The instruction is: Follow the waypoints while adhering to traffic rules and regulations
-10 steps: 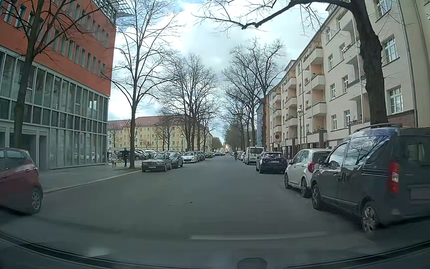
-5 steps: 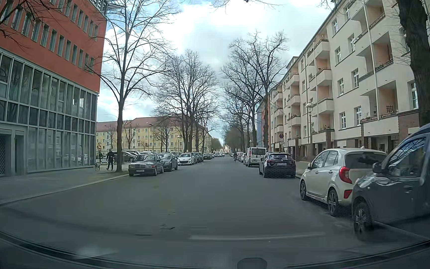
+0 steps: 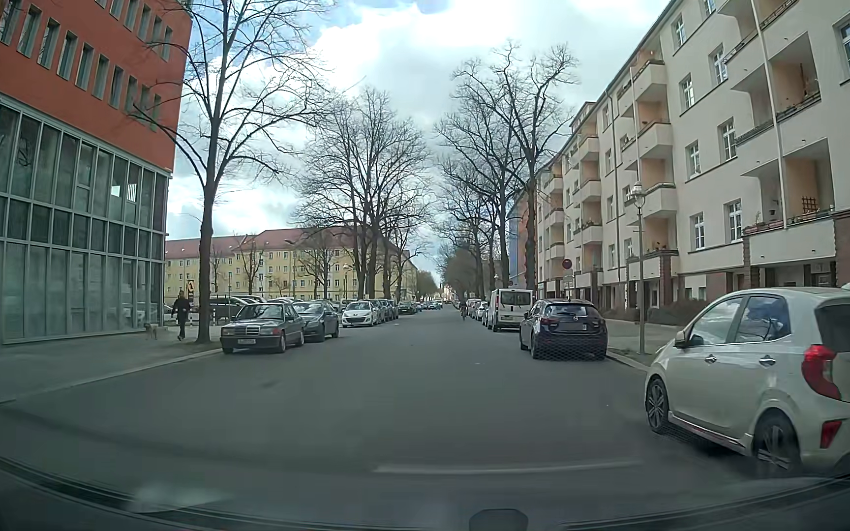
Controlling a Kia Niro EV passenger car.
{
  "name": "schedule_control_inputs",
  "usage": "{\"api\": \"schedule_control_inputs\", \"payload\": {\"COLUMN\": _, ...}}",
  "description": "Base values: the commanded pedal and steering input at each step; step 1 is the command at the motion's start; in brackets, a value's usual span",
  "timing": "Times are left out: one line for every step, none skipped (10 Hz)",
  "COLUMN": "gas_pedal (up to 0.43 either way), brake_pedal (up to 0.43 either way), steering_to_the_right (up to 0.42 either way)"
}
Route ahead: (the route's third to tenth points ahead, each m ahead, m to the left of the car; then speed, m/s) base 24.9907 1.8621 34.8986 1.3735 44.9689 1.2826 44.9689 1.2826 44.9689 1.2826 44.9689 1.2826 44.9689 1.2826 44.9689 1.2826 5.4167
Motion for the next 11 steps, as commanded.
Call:
{"api": "schedule_control_inputs", "payload": {"gas_pedal": 0.028, "brake_pedal": 0.030, "steering_to_the_right": 0.003}}
{"api": "schedule_control_inputs", "payload": {"gas_pedal": 0.028, "brake_pedal": 0.030, "steering_to_the_right": 0.003}}
{"api": "schedule_control_inputs", "payload": {"gas_pedal": 0.028, "brake_pedal": 0.030, "steering_to_the_right": 0.002}}
{"api": "schedule_control_inputs", "payload": {"gas_pedal": 0.028, "brake_pedal": 0.030, "steering_to_the_right": 0.002}}
{"api": "schedule_control_inputs", "payload": {"gas_pedal": 0.028, "brake_pedal": 0.030, "steering_to_the_right": 0.002}}
{"api": "schedule_control_inputs", "payload": {"gas_pedal": 0.028, "brake_pedal": 0.030, "steering_to_the_right": 0.003}}
{"api": "schedule_control_inputs", "payload": {"gas_pedal": 0.028, "brake_pedal": 0.030, "steering_to_the_right": 0.002}}
{"api": "schedule_control_inputs", "payload": {"gas_pedal": 0.028, "brake_pedal": 0.030, "steering_to_the_right": 0.003}}
{"api": "schedule_control_inputs", "payload": {"gas_pedal": 0.028, "brake_pedal": 0.030, "steering_to_the_right": 0.002}}
{"api": "schedule_control_inputs", "payload": {"gas_pedal": 0.028, "brake_pedal": 0.030, "steering_to_the_right": 0.002}}
{"api": "schedule_control_inputs", "payload": {"gas_pedal": 0.028, "brake_pedal": 0.030, "steering_to_the_right": 0.002}}
